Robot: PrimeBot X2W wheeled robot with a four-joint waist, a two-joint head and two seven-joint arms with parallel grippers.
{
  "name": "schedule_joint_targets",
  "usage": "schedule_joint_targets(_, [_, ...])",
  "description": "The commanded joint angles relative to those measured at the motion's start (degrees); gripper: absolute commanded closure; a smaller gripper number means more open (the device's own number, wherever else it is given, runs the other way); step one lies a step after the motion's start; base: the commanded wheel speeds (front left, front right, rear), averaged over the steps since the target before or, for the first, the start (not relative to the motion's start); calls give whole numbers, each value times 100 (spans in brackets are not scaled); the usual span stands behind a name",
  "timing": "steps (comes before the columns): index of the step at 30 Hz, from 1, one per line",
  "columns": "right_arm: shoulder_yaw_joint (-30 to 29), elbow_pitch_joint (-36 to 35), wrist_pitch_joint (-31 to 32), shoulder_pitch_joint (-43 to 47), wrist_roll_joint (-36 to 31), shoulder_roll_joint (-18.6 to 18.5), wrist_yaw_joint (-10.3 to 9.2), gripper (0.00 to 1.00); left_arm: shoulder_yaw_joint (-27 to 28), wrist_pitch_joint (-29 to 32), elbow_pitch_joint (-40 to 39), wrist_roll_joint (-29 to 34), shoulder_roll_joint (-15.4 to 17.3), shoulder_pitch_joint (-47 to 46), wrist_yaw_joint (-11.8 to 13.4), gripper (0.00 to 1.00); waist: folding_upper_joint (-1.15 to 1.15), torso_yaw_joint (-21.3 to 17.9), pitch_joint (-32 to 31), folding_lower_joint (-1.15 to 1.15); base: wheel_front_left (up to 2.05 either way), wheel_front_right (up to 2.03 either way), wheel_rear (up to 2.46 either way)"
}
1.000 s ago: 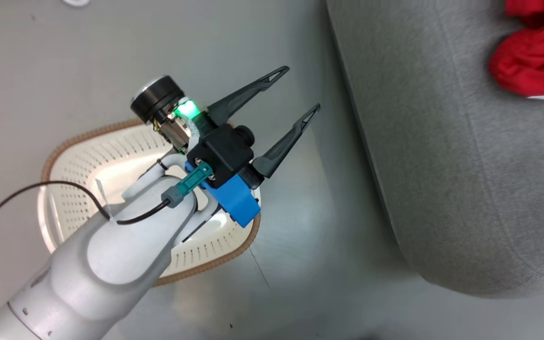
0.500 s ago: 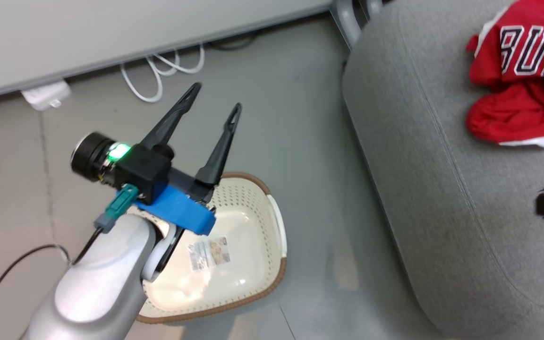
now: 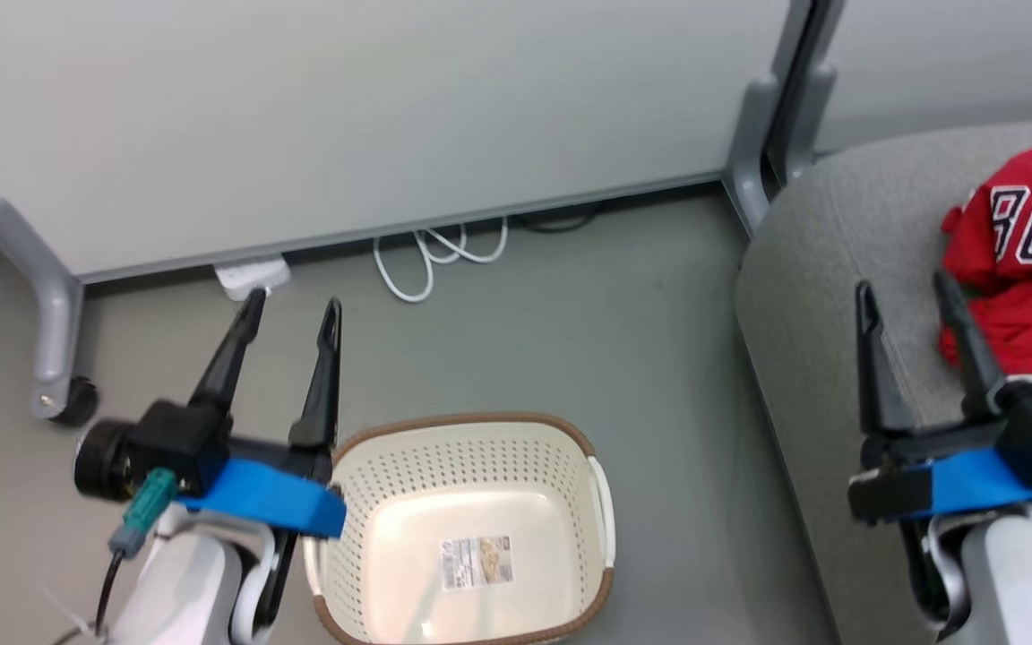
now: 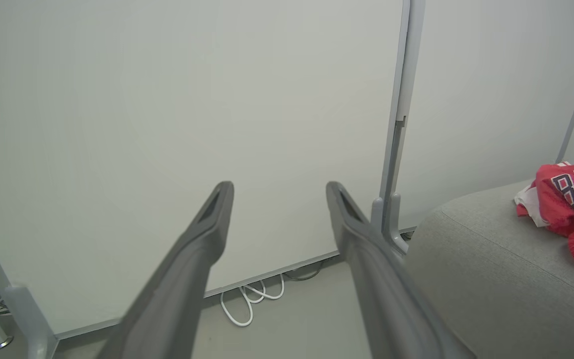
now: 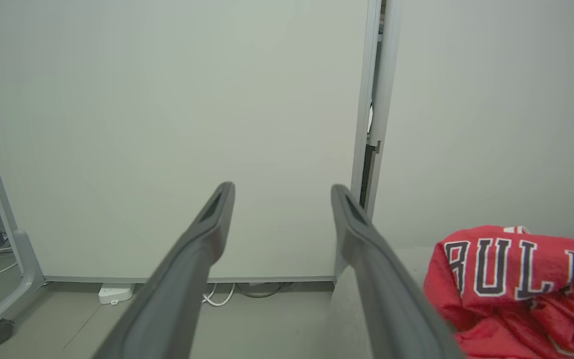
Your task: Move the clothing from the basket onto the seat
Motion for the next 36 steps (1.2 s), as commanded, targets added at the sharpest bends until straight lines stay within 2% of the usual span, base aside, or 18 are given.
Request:
schedule_joint_targets(1, [63, 23, -3, 186, 62, 60, -4, 0, 114, -18, 14, 67, -32, 214, -40, 0, 0, 203, -247, 1, 0, 0, 0])
schedule_joint_targets(8, [90, 72, -3, 797, 205, 204, -4, 0, 671, -18, 40, 341, -280, 968, -267, 0, 0, 377, -635, 1, 0, 0, 0])
schedule_joint_targets(16, [-61, -3, -3, 1276, 244, 308, -4, 0, 1132, -18, 7, 550, -577, 1400, -551, 0, 0, 460, -773, 1, 0, 0, 0])
schedule_joint_targets(22, [-106, 21, -3, 1486, 183, 376, -4, 0, 1327, -18, 67, 702, -702, 1586, -707, 0, 0, 429, -839, 1, 0, 0, 0])
schedule_joint_targets(36, [-156, 118, -3, 1610, 183, 435, -4, 0, 1573, -18, 200, 885, -830, 1707, -870, 0, 0, 384, -943, 1, 0, 0, 0])
